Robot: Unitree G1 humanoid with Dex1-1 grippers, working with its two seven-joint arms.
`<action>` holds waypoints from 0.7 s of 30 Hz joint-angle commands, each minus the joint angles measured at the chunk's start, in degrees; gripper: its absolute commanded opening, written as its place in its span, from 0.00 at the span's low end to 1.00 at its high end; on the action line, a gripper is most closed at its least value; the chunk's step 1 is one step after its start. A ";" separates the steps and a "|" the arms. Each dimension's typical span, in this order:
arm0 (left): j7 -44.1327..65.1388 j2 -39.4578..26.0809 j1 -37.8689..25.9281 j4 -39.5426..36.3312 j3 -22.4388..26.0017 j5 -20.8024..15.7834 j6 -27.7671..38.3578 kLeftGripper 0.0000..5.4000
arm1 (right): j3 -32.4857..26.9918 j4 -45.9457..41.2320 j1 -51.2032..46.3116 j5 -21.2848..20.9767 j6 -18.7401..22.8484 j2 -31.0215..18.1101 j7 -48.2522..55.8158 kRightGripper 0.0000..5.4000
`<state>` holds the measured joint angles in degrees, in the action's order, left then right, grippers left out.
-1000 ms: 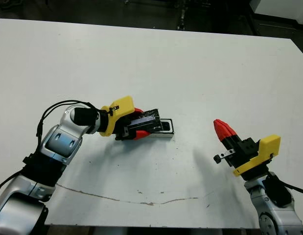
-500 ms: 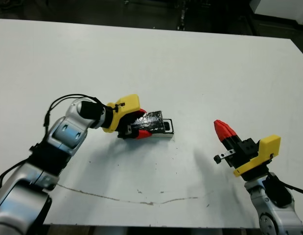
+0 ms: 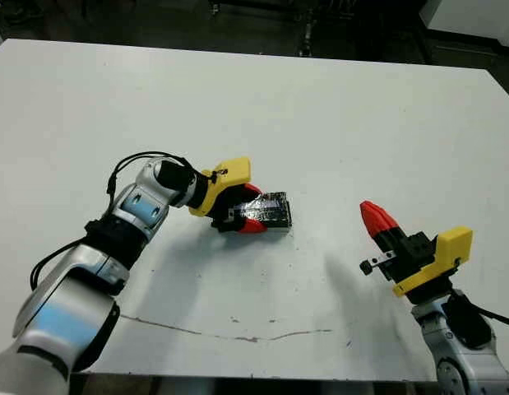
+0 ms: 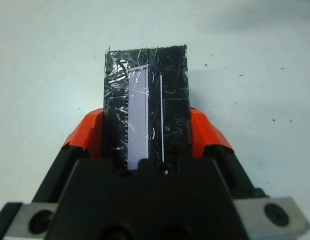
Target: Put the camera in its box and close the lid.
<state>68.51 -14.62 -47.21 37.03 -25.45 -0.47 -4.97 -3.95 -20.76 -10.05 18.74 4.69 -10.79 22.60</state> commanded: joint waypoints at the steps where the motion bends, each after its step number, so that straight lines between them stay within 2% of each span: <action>1: -0.16 3.95 2.05 3.51 -1.51 1.32 -1.71 0.58 | -0.54 0.33 -0.19 0.14 0.47 -0.79 -0.10 0.00; 7: 0.22 7.00 0.70 6.06 -1.40 1.72 -2.11 0.58 | -0.54 0.09 -0.31 0.58 0.94 -0.72 -0.15 0.00; 21: 1.31 10.98 -0.65 9.95 -3.48 5.36 -1.23 0.58 | -0.65 0.32 -0.88 0.49 0.46 -0.72 -0.29 0.00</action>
<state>70.39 -9.47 -51.71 44.81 -25.32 3.10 -5.77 -3.96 -20.72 -10.19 19.24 4.70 -10.83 22.58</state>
